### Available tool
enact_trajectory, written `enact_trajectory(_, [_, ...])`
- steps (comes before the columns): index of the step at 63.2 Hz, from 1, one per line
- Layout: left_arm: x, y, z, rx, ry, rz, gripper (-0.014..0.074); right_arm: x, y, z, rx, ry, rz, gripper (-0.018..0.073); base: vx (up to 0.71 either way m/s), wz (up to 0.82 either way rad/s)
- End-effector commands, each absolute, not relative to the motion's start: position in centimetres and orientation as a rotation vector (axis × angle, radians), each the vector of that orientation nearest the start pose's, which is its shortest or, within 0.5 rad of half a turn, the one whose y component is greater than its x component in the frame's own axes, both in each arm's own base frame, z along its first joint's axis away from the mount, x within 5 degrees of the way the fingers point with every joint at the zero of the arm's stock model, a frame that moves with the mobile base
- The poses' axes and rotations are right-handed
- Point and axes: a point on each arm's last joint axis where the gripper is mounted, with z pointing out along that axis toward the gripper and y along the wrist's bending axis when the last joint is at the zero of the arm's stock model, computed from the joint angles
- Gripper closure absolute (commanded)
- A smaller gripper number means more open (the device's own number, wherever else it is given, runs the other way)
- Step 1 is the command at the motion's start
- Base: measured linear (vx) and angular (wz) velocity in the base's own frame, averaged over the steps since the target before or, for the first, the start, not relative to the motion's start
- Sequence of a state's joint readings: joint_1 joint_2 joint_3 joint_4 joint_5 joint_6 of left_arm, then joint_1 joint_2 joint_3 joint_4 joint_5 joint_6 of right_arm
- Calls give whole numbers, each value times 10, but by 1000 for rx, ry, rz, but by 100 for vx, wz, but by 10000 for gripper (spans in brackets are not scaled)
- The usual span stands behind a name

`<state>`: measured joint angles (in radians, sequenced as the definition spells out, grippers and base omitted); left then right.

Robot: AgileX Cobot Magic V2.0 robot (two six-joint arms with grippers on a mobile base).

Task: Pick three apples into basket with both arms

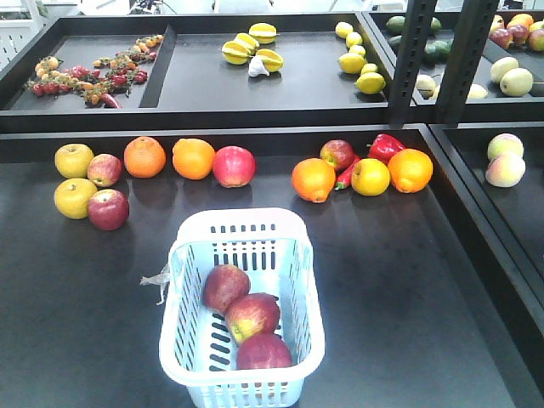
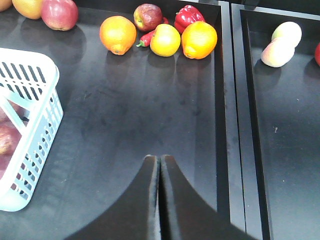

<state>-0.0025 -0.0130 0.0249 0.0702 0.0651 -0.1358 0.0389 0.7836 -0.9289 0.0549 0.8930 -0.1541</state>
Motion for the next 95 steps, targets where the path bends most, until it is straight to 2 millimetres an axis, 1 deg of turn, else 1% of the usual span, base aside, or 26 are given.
enact_trajectory(1, [56,0,200,-61,1484,-70,603,140,8,386,-192,2128,-14,568,0,0])
enact_trajectory(71, [56,0,200,-61,1485,-70,603,138,8,387,-191,2122,-14,568,0,0])
enact_trajectory(80, [56,0,200,-61,1485,-70,603,133,7,392,-178,2071,-20,568,0,0])
enact_trajectory(86, [56,0,200,-61,1485,-70,603,127,7,390,-137,1979,-7,568,0,0])
enact_trajectory(95, [56,0,200,-61,1485,-70,603,112,5,366,-71,1838,6,568,0,0])
